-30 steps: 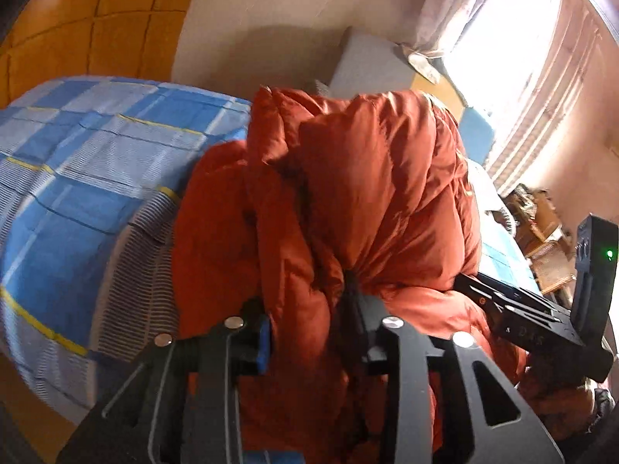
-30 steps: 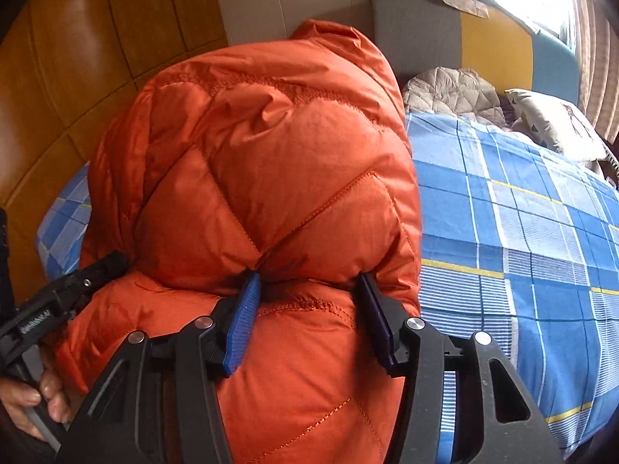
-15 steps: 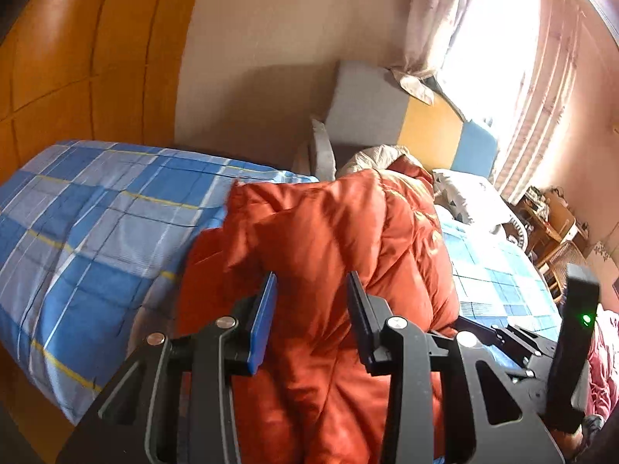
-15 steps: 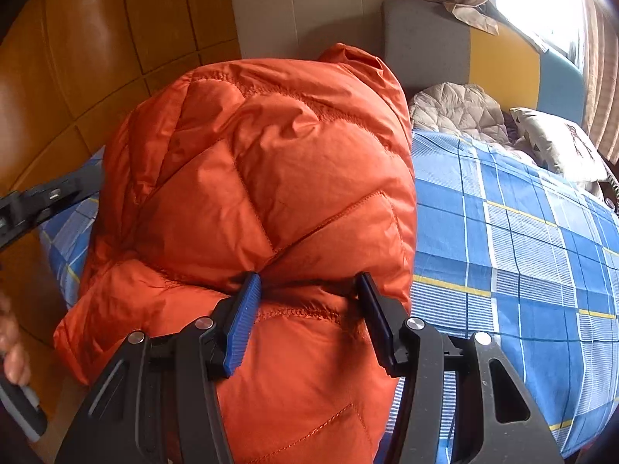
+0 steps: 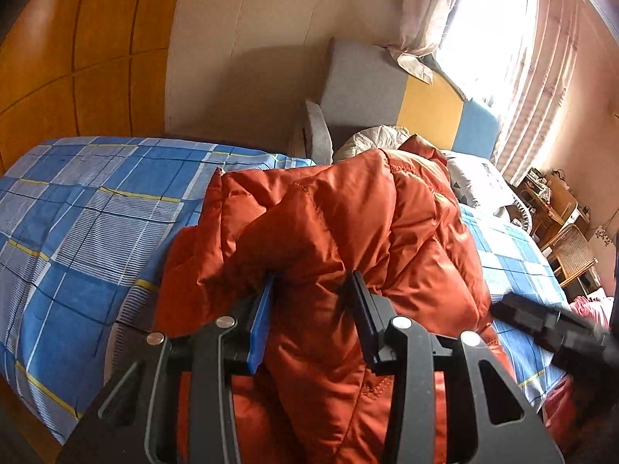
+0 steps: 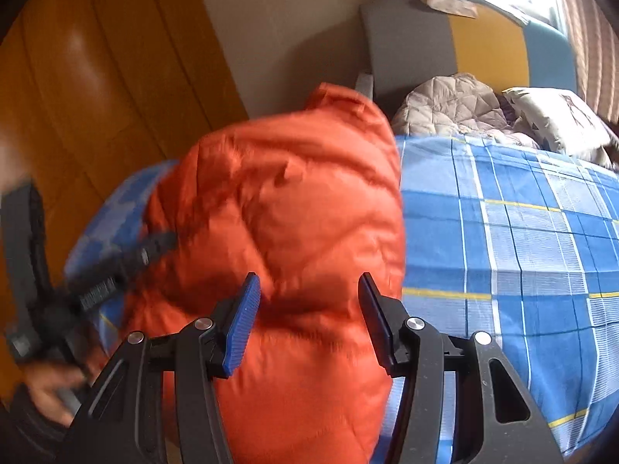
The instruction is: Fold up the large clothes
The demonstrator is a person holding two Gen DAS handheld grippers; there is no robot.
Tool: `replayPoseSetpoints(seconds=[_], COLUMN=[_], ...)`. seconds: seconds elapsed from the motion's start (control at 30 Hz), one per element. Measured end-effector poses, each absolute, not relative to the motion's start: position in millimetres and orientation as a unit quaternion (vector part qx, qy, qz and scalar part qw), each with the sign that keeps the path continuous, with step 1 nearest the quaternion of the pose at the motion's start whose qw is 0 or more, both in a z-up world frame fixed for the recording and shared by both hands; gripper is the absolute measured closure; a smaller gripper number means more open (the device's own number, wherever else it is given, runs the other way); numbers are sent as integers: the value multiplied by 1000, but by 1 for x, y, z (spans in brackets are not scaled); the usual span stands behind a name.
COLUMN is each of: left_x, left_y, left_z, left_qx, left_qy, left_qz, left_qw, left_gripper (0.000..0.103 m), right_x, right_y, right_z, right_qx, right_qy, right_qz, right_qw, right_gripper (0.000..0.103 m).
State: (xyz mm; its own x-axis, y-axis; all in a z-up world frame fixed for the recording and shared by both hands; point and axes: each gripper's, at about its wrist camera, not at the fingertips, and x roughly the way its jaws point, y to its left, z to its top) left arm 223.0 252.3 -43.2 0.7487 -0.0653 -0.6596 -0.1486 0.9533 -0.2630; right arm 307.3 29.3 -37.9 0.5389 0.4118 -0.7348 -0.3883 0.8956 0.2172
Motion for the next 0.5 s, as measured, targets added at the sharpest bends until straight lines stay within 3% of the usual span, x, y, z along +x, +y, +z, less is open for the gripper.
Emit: replayPoseSetpoints(seconds=[0.27, 0.5], left_x=[221, 217], left_y=[258, 264], left_z=[-54, -71], left_qx=[-159, -162], left_qy=[352, 351], left_qz=[11, 3], left_qw=[922, 922], left_gripper=[63, 63], right_x=[361, 376], right_y=[66, 112], right_z=[-24, -57], right_qx=[9, -39], right_qy=[401, 422], right_qz=[214, 212], right_qw=[891, 881], right_gripper=[50, 50])
